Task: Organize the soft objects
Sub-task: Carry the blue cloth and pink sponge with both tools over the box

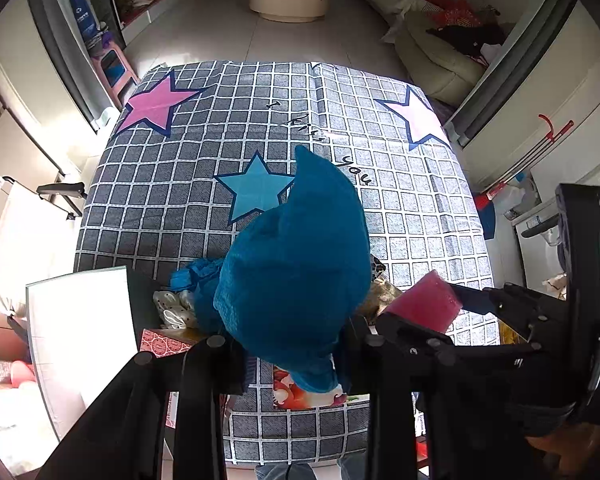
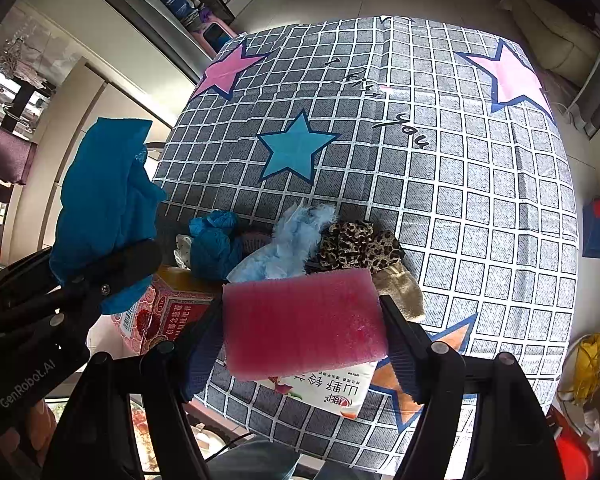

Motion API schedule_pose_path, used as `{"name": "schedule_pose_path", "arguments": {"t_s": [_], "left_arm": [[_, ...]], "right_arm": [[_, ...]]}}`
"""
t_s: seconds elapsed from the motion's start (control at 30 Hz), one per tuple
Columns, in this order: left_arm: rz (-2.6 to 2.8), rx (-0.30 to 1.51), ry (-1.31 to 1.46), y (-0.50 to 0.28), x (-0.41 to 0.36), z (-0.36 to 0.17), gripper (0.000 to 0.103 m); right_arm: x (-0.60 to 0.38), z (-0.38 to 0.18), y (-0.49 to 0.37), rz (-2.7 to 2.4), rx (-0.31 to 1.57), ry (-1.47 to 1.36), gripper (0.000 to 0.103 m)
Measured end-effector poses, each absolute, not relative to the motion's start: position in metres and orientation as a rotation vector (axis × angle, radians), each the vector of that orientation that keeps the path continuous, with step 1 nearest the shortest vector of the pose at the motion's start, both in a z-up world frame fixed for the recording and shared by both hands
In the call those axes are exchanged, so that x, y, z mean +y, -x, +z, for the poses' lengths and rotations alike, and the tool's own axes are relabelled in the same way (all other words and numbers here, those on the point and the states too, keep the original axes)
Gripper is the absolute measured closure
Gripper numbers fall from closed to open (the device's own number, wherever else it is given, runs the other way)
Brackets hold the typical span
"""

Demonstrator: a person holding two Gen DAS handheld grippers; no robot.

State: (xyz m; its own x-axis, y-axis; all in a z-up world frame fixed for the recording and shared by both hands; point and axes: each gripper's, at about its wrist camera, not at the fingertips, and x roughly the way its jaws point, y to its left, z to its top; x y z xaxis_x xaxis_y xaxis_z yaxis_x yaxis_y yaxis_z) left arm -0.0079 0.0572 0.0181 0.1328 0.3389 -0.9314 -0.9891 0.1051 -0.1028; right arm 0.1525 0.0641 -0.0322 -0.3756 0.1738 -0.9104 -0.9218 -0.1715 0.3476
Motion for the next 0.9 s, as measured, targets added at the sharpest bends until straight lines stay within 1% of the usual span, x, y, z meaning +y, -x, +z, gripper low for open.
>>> {"name": "schedule_pose_path", "arguments": {"t_s": [0.33, 0.63, 0.9], "left_arm": [[1.365, 0.829, 0.989, 0.089, 0.029, 0.032, 0.070], [1.473, 0.827, 1.044, 0.144, -0.008, 0.019, 0.070], [1.549, 0.813, 1.115, 0.180, -0.036, 0.005, 0.070]], "right_arm": [[0.064, -0.011, -0.102, 1.735, 1.180, 1.013, 0.029], [0.056, 0.008, -0.031, 1.863, 1.100, 1.092, 0.028], [0.045, 0.013, 0.020, 1.958, 1.028, 1.192, 0.028]]}}
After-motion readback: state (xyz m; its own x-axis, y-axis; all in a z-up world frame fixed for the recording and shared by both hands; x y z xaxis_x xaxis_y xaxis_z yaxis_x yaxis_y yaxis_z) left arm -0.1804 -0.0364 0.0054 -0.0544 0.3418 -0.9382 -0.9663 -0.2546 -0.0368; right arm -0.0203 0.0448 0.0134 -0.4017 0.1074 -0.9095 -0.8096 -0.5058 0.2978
